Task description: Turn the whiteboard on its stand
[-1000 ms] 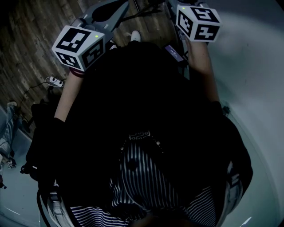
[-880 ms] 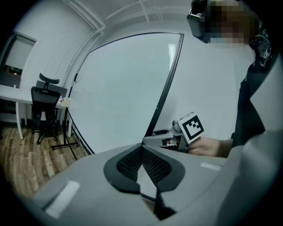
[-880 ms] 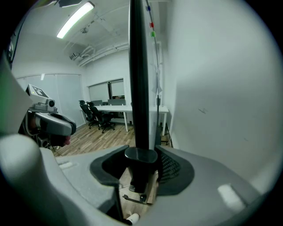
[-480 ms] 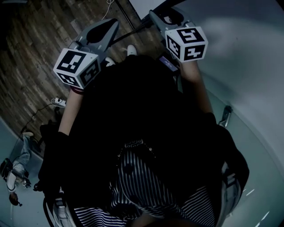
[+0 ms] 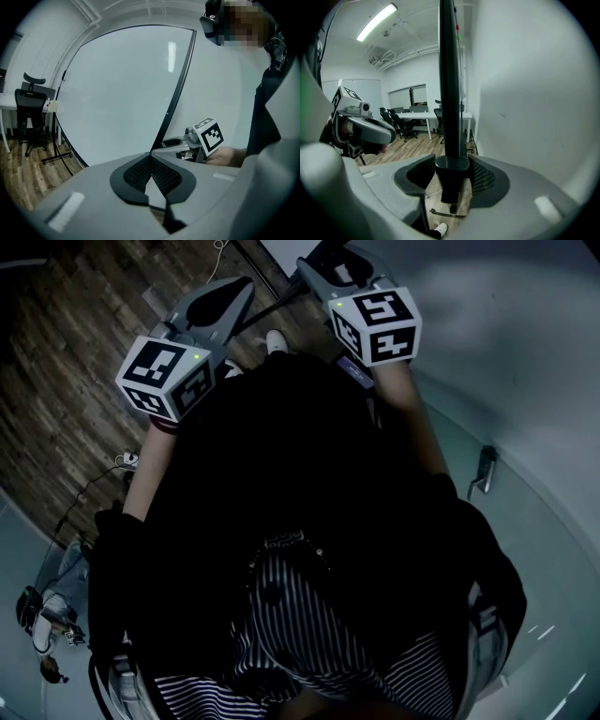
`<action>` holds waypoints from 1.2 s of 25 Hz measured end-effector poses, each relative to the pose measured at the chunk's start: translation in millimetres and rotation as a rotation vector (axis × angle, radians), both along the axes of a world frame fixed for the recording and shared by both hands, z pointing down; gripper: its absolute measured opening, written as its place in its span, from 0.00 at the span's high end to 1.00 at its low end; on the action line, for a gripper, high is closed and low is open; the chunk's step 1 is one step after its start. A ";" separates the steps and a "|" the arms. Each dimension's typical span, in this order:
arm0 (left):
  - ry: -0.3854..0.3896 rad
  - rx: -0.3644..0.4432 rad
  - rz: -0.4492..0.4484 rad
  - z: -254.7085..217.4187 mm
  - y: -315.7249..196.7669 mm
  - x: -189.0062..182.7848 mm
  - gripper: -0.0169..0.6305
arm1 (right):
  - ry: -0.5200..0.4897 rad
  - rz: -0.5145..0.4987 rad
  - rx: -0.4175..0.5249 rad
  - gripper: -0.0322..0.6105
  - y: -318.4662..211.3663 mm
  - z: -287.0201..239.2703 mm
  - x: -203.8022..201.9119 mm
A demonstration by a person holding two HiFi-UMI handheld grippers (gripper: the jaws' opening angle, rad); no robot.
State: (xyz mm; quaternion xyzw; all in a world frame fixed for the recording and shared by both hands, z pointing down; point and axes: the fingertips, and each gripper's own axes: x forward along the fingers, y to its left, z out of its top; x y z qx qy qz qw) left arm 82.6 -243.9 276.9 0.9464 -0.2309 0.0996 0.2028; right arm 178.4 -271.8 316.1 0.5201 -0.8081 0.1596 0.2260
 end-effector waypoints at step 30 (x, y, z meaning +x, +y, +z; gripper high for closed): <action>0.080 0.112 -0.109 -21.2 39.2 -144.3 0.97 | -0.322 -0.215 0.197 0.95 82.9 -61.1 -193.2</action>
